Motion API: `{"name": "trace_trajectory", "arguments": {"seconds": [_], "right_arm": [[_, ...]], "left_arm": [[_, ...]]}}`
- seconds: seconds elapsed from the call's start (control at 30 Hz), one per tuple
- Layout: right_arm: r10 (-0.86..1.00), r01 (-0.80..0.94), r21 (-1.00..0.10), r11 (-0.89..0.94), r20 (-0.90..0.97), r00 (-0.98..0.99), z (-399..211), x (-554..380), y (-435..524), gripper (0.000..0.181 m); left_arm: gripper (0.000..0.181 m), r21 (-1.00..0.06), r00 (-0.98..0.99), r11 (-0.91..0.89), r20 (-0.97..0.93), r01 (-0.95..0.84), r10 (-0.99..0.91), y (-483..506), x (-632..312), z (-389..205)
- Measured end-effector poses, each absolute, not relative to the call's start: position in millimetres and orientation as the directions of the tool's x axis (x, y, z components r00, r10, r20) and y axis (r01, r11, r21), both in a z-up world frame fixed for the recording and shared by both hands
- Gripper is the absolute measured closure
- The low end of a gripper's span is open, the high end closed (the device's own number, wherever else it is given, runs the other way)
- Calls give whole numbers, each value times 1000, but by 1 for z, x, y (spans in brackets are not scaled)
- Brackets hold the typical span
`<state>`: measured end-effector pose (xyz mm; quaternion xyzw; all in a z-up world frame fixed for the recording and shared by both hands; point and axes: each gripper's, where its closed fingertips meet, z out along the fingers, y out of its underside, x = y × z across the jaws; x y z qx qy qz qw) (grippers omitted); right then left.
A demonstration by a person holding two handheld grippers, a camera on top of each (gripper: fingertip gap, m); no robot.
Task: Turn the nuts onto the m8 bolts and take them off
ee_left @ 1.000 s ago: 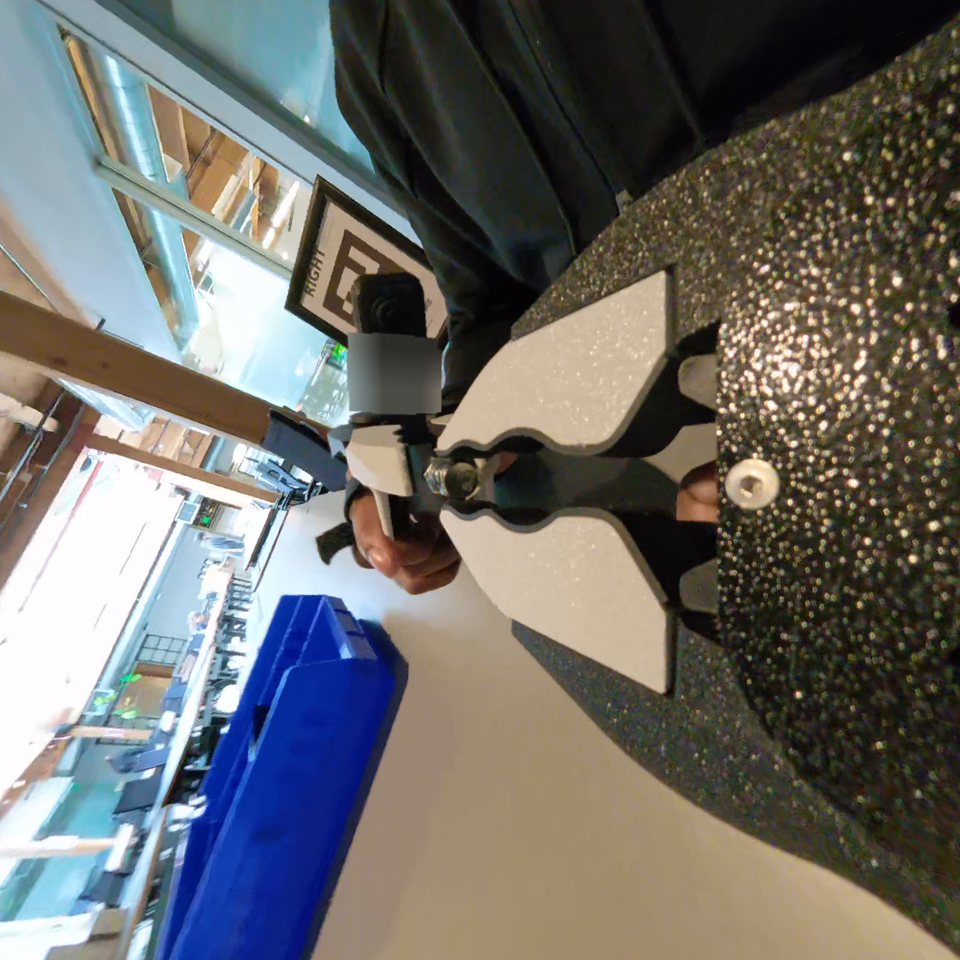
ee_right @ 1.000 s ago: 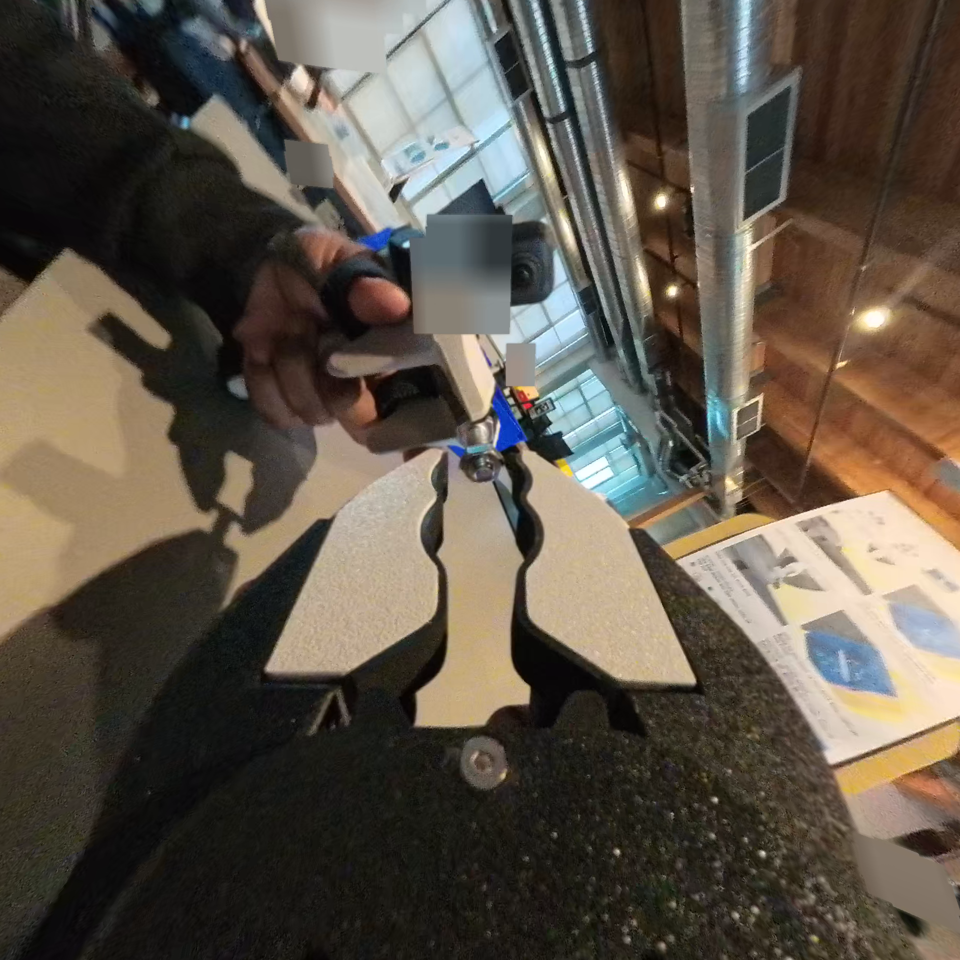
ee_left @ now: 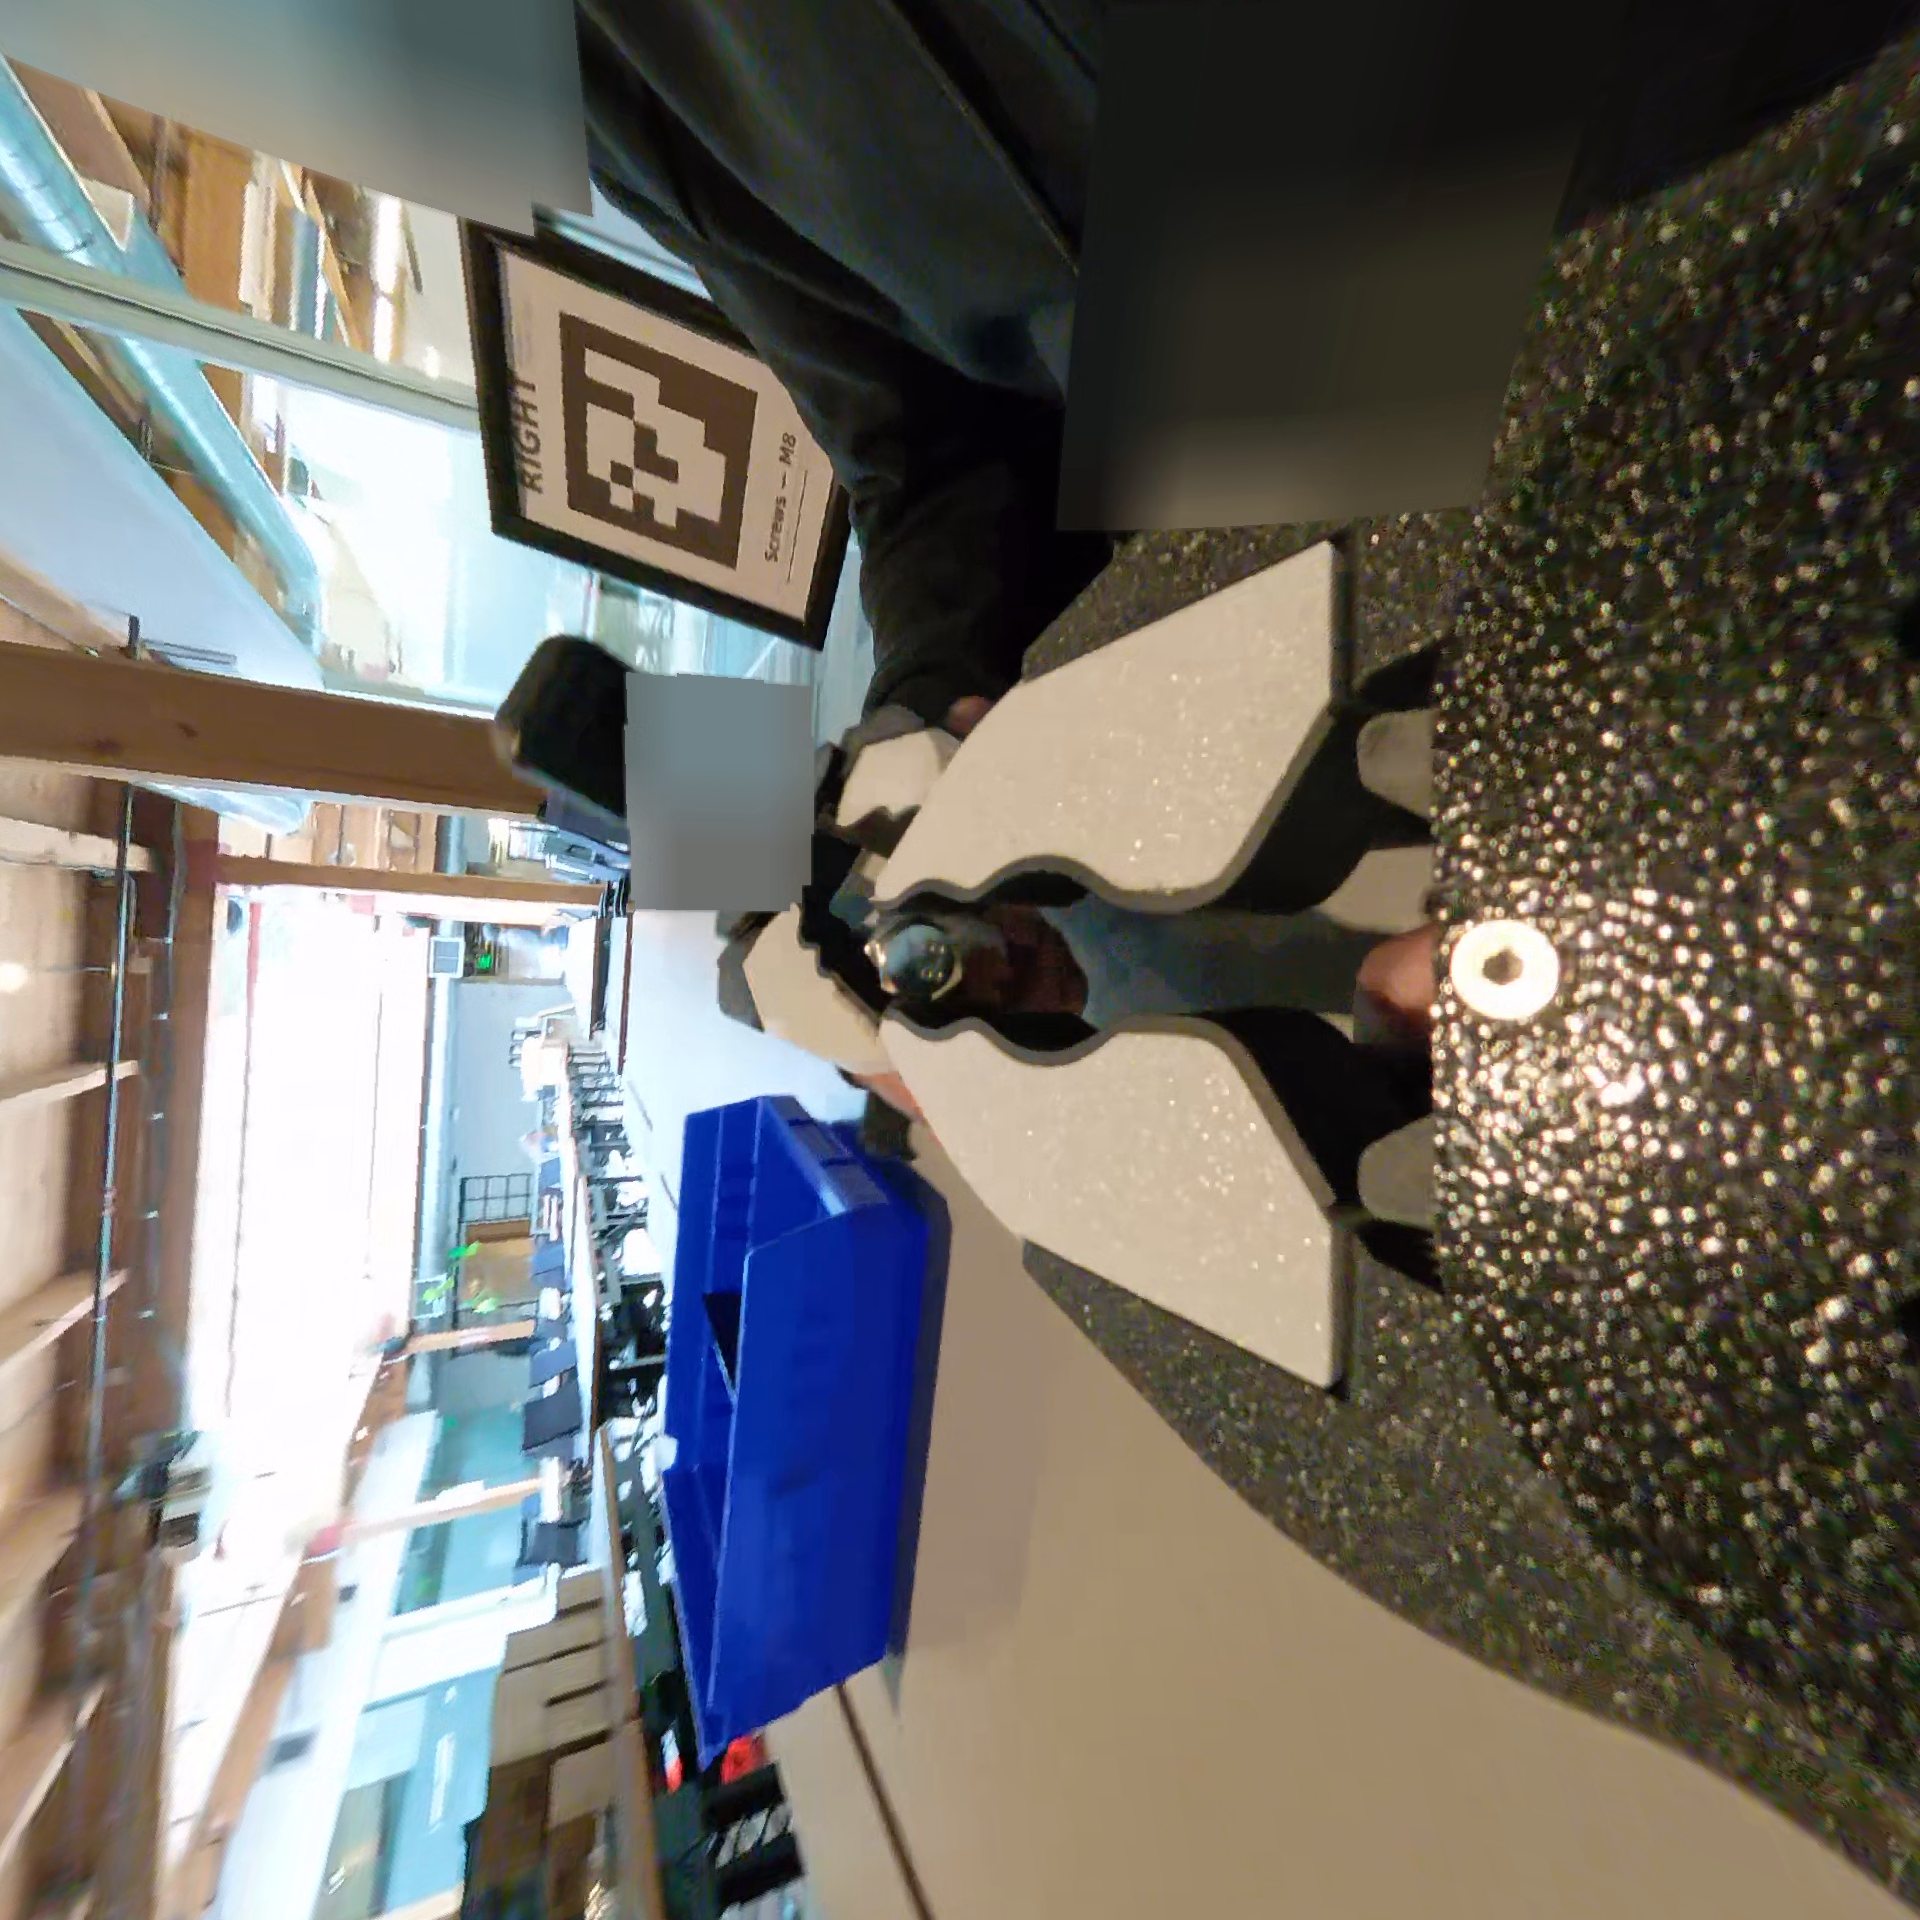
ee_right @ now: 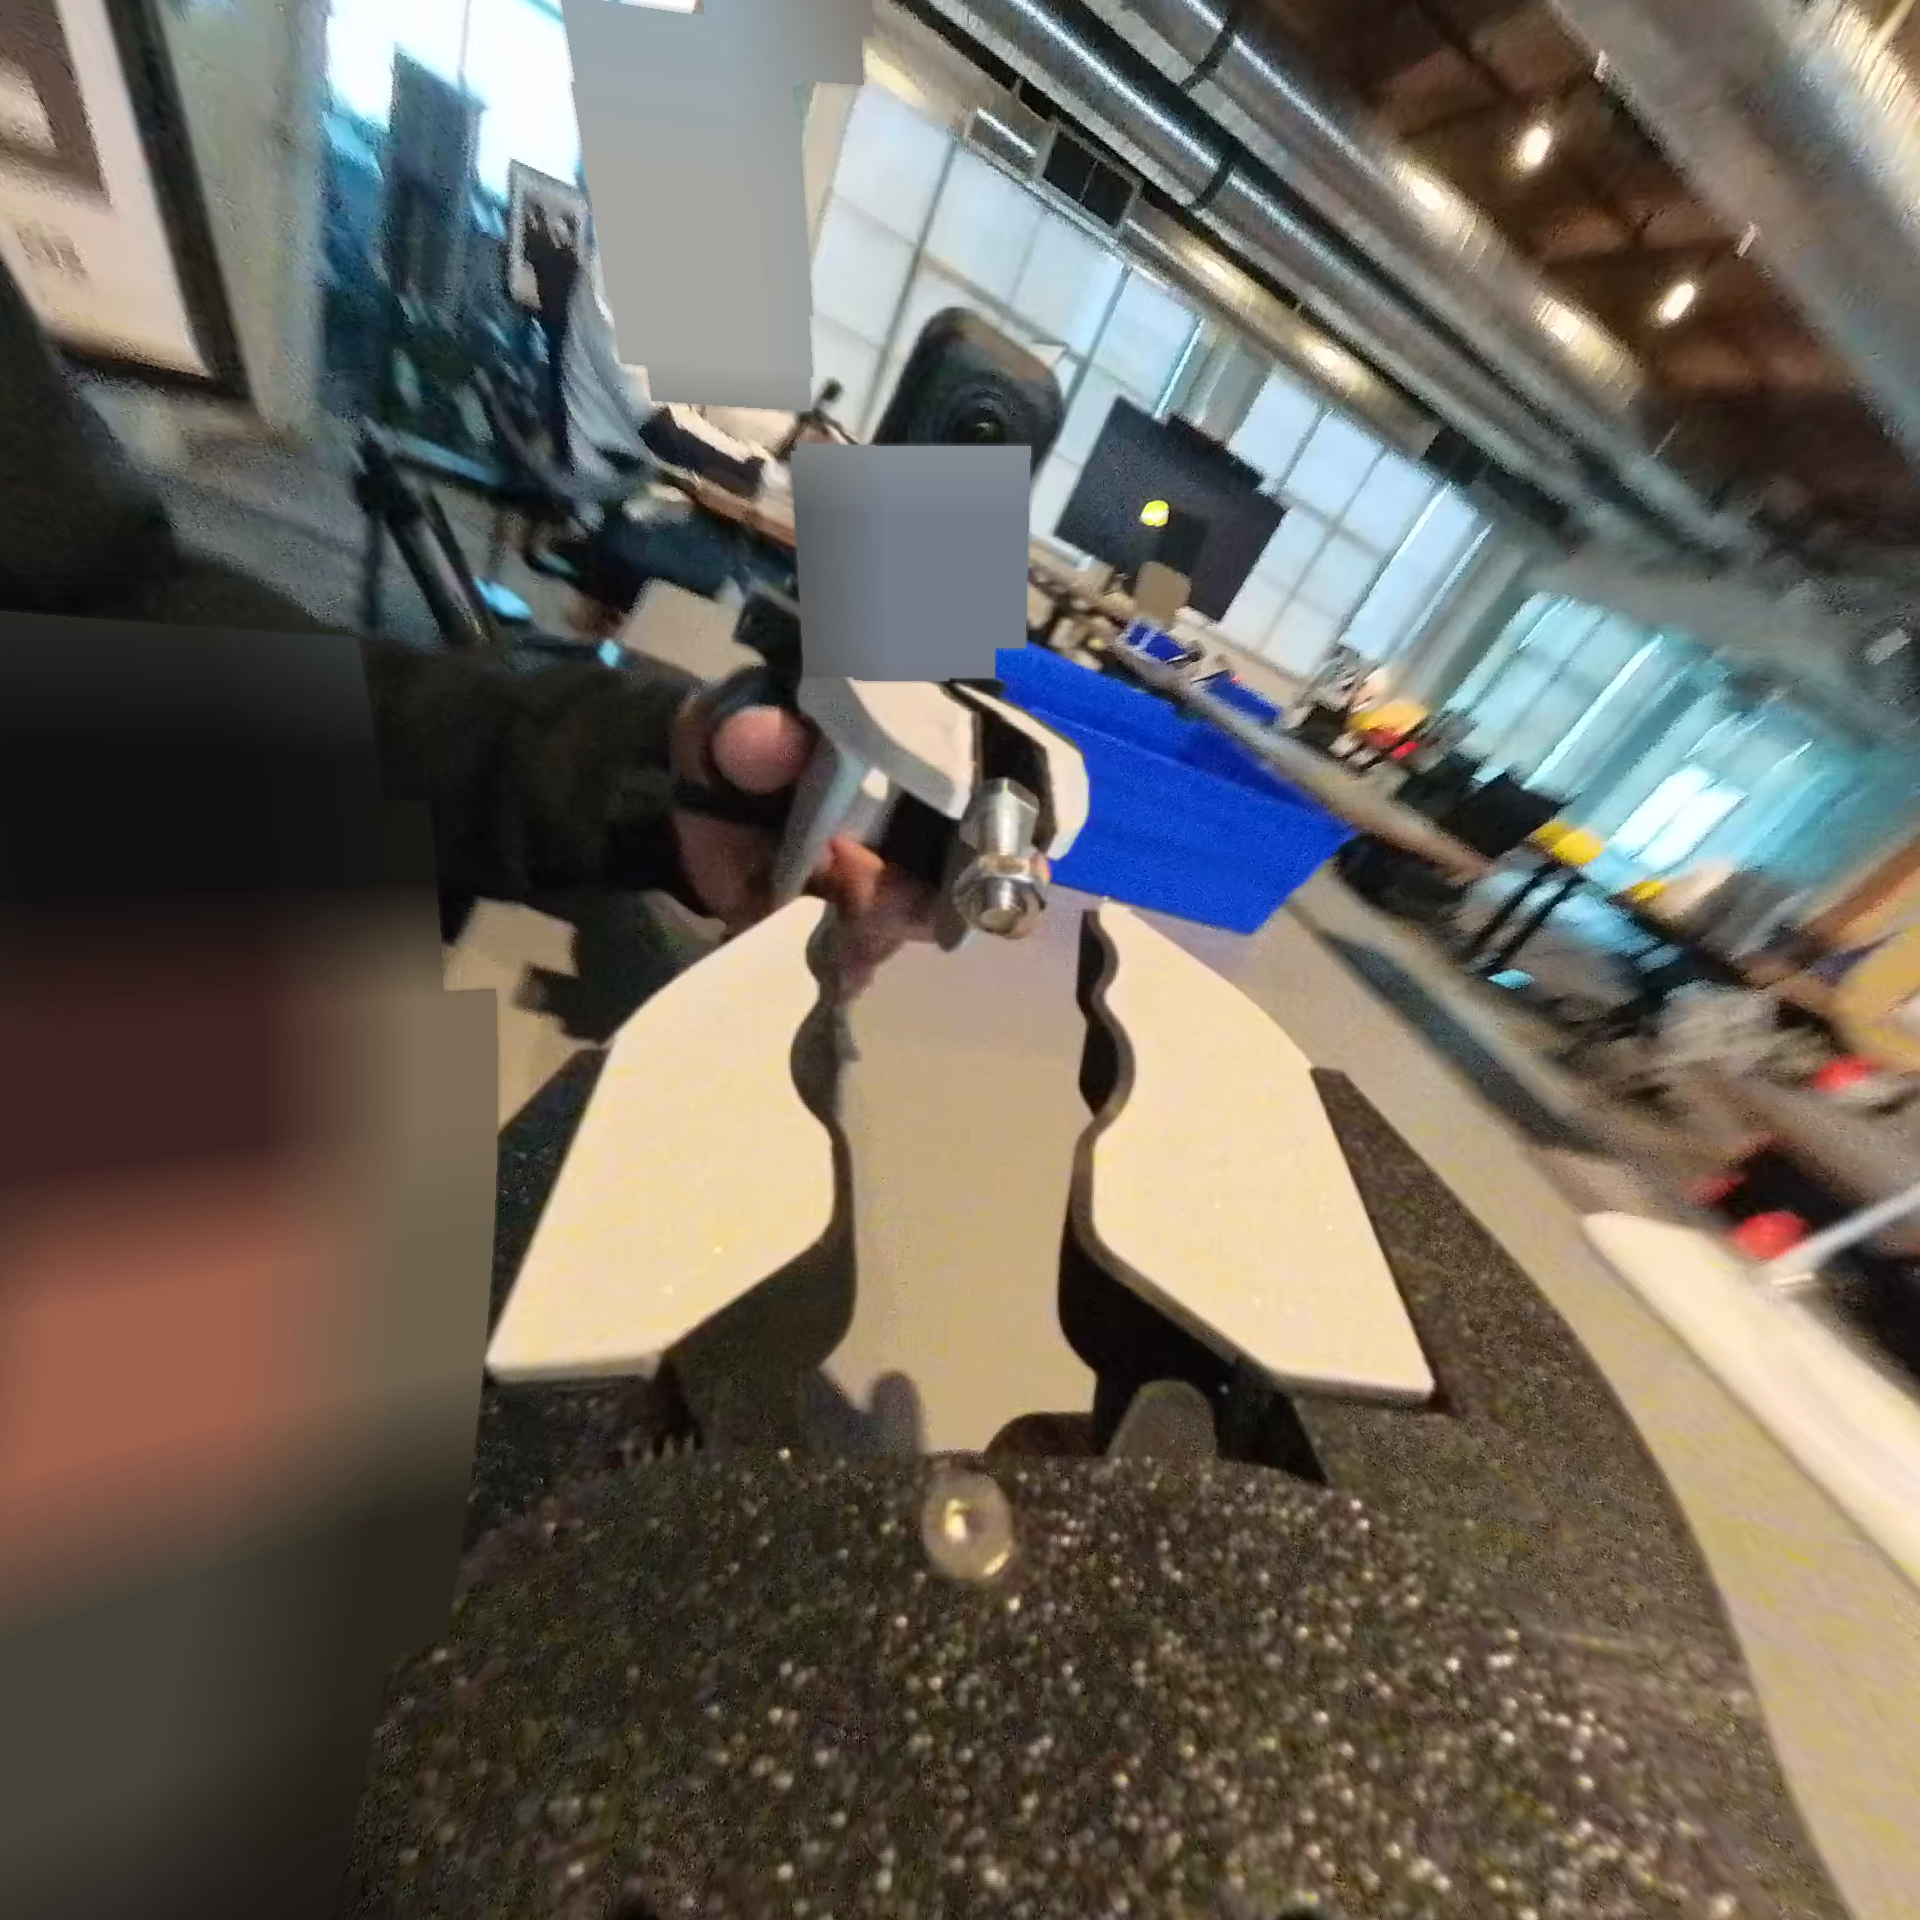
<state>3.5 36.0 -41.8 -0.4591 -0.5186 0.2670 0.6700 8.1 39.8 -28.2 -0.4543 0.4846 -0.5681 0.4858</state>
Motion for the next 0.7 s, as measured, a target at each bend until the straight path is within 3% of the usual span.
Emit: {"name": "trace_trajectory", "arguments": {"seconds": [0.13, 0.3, 0.37, 0.43, 0.53, 0.6, 0.63, 0.7], "right_arm": [[956, -22, -986, 165, 154, 249, -33, 5, 34, 142], [975, -52, -998, 30, 18, 221, -33, 7, 37, 164], [958, -4, -992, 124, 119, 259, -36, 7, 39, 167], [868, 86, -926, 366, 374, 328, -37, 8, 40, 167], [515, 315, -622, 717, 777, 362, -42, 10, 43, 167], [304, 461, -432, 775, 895, 327, -45, 10, 49, 160], [279, 471, -419, 776, 898, 339, -42, 9, 50, 153], [396, 392, -547, 740, 825, 404, -37, 9, 50, 143]], "left_arm": [[166, -992, -66, 43, -51, 121, -997, 40, 8, -25], [166, -989, -50, 109, -115, 98, -992, 37, 12, -28], [166, -993, -53, 84, -89, 85, -995, 39, 12, -31], [166, -997, -106, -30, 22, 71, -994, 38, 12, -35], [166, -978, -161, -208, 200, 35, -966, 41, 12, -41], [166, -974, -143, -221, 213, 40, -966, 46, 12, -41], [166, -977, -135, -205, 195, 63, -971, 46, 11, -38], [166, -981, -117, -161, 148, 111, -982, 48, 8, -30]]}}
